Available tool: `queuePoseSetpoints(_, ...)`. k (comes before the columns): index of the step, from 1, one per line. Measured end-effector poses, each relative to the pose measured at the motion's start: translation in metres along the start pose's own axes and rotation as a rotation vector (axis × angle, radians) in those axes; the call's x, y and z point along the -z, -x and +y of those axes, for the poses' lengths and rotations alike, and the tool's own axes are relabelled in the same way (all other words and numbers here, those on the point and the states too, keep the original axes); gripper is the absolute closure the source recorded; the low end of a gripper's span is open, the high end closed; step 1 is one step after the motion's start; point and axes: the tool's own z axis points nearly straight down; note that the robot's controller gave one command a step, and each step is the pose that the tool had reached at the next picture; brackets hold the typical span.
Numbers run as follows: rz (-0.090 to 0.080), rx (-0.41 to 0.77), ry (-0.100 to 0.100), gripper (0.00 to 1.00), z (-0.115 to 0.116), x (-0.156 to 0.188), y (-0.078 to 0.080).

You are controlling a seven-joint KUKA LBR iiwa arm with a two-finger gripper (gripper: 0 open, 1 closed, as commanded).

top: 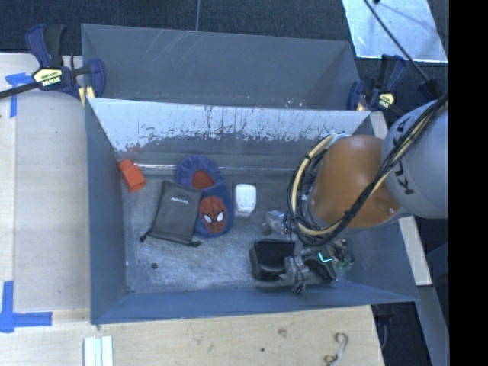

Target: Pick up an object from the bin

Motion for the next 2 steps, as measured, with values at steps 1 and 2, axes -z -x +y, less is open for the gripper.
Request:
queuePoseSetpoints(1,0.022,0.002,0.001,1.00,-0.0005,-0.0002,-0.0047)
queuePoseSetpoints(2,-0.001,0.000,0.000,0.00,0.0000,-0.0001,0.0002)
